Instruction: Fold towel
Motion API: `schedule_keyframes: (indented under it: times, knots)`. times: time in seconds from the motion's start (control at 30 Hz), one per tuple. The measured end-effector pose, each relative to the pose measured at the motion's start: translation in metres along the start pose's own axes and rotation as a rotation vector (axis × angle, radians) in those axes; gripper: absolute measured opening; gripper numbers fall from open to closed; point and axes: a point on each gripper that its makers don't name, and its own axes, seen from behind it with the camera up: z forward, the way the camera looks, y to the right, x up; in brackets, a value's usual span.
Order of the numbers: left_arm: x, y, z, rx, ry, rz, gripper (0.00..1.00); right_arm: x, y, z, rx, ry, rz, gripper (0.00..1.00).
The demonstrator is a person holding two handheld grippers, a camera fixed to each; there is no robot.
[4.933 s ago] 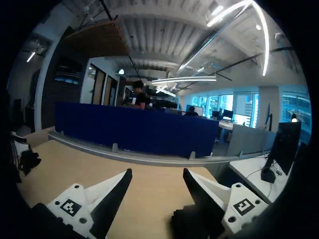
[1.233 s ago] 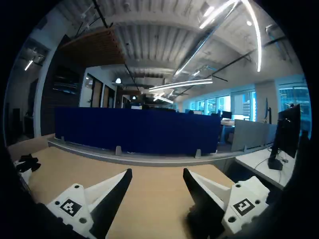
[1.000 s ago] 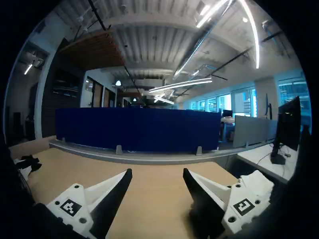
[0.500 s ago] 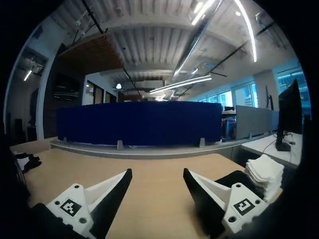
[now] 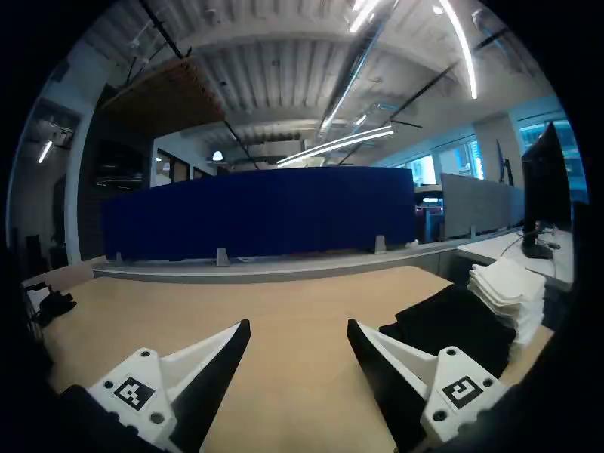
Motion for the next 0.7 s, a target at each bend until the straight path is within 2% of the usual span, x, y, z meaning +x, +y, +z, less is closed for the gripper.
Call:
schedule_keyframes:
  times: [0.3,0.7]
  knots:
    - [0.0,0.0,0.0,0.0,0.0,0.0,0.88,-0.002,-0.011,-0.001,0.037,0.026,0.007,1.0]
    - [0.0,0.0,0.0,0.0,0.0,0.0,0.88,-0.006,-0.013,-0.005,0.042,0.052,-0.044,1.0]
